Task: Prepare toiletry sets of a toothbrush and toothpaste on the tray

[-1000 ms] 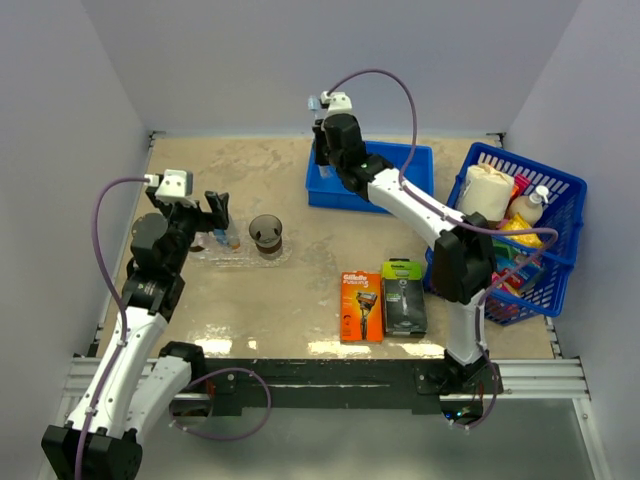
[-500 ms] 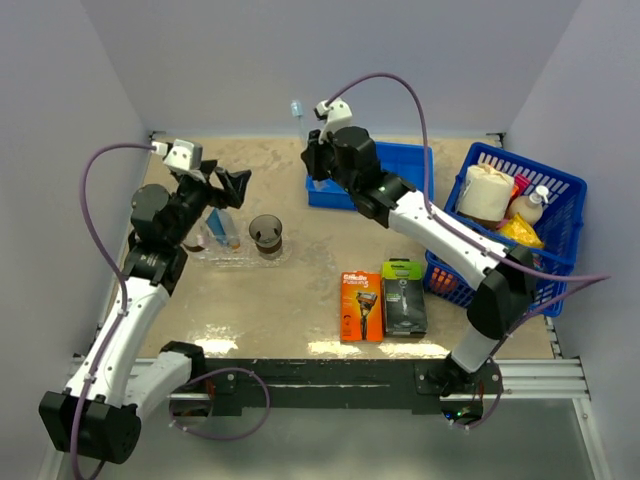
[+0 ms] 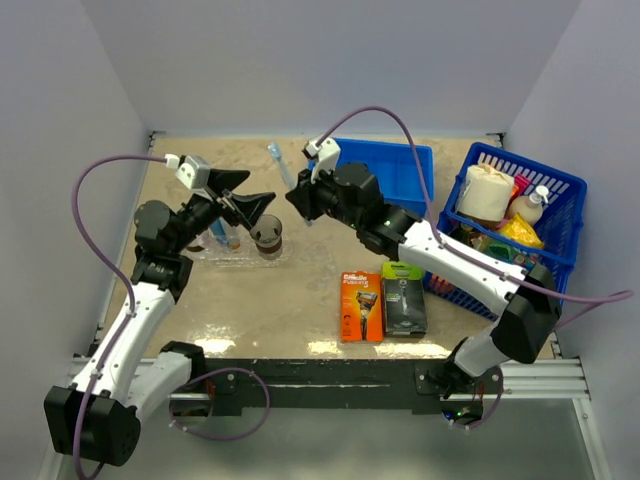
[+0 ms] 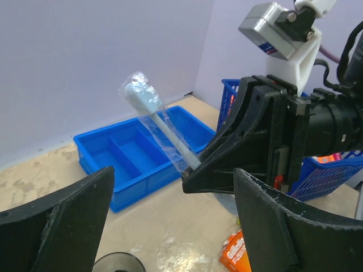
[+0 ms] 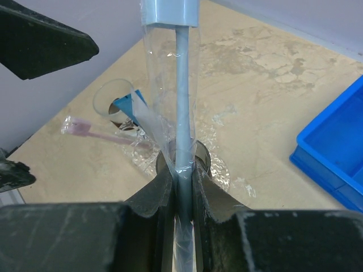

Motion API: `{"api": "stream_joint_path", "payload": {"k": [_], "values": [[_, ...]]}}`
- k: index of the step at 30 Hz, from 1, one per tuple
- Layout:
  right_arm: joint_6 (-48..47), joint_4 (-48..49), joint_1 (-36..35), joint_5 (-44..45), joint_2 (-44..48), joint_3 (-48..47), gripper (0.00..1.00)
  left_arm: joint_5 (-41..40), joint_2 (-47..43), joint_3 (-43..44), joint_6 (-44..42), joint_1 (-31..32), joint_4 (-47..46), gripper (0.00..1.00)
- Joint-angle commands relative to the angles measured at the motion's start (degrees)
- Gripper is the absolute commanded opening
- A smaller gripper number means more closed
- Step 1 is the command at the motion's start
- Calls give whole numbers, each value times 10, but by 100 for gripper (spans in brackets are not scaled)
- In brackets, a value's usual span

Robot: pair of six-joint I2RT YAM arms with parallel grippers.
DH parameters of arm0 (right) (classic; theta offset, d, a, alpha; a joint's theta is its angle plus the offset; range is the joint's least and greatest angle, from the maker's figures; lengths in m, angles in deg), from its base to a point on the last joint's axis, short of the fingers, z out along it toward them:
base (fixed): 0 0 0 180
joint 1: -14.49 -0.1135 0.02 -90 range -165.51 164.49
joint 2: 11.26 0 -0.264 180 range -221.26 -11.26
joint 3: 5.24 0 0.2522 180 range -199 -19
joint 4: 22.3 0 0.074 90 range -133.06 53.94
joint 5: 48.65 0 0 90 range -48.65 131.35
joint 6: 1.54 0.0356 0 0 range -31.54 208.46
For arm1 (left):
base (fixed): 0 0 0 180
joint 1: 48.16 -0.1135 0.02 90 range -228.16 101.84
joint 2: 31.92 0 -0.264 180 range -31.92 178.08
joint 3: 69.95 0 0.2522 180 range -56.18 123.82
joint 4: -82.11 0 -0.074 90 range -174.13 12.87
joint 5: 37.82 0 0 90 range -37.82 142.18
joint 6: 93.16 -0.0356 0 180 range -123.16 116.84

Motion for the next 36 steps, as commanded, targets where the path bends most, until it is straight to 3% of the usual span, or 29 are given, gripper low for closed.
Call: {"api": "stream_joint_path", "payload": {"k": [1, 9, 21, 27, 32, 36], "values": [[8, 54, 1, -26, 42, 20, 2, 45, -4, -4, 37, 1, -84, 89], [1, 108, -20, -66, 64, 65, 2, 34, 12, -8, 66, 1, -95, 90], [10, 176, -44, -130, 74, 86, 1, 103, 39, -20, 140, 1, -175, 90], [5, 173, -46, -144, 77, 87, 1, 165, 56, -35, 214, 1, -284, 80], [7, 182, -47, -161, 86, 93, 0, 207, 72, -43, 271, 1, -376, 64], [3, 182, -48, -169, 87, 92, 0, 214, 77, -44, 282, 0, -387, 52]]}}
